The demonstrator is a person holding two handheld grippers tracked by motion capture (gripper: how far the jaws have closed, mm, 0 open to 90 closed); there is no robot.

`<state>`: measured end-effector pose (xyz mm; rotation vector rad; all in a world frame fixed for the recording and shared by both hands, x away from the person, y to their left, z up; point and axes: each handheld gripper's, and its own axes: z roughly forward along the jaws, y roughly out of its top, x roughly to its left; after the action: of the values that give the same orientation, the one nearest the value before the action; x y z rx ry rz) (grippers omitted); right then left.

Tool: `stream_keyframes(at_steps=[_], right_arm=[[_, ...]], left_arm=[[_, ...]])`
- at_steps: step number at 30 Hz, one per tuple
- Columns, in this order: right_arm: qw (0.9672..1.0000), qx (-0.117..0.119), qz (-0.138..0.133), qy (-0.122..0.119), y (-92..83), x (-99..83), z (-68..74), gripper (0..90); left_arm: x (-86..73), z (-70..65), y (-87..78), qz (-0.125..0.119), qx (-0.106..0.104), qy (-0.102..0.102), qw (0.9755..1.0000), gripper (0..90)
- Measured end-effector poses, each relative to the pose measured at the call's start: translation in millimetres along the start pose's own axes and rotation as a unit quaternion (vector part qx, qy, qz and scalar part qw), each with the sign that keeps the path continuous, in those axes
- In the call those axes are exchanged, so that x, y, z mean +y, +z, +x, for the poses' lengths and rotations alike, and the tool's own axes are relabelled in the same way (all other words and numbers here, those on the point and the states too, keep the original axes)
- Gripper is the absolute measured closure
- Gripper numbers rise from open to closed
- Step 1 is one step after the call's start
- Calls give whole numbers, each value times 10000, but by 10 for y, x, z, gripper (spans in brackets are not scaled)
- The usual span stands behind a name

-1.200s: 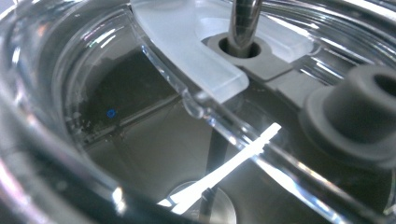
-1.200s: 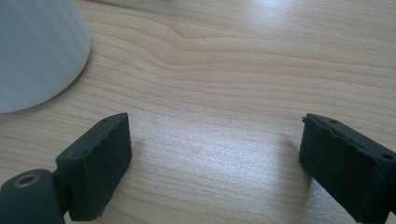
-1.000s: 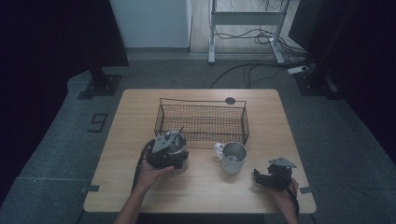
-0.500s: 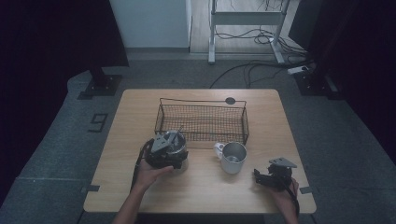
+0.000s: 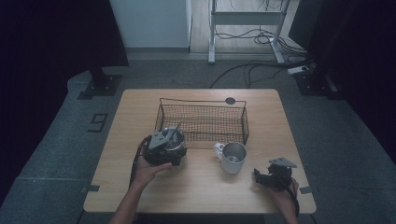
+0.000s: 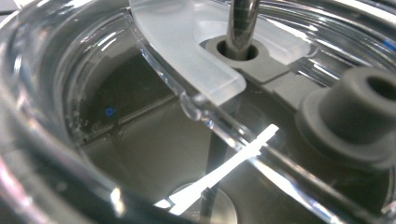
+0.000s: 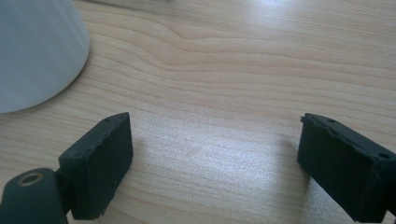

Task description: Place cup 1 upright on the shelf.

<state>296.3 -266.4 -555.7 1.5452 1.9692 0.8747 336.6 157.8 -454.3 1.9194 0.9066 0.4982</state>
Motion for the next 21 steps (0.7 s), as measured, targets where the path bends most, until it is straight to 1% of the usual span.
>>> stream_keyframes(at_steps=[2,10,14,21], right_arm=[[10000,-3,3,8,2,2,0,102],[10000,-7,-1,6,4,4,-1,103],[10000,-3,0,5,4,4,-2,104],[10000,-1,0,3,5,5,-3,104]], left_arm=[[20,6,-5,-10,-15,-16,10000,36],[89,2,-27,-42,-4,23,10000,36],[128,15,-23,-62,-20,-18,10000,36],[216,17,-40,-113,-2,12,9999,36]])
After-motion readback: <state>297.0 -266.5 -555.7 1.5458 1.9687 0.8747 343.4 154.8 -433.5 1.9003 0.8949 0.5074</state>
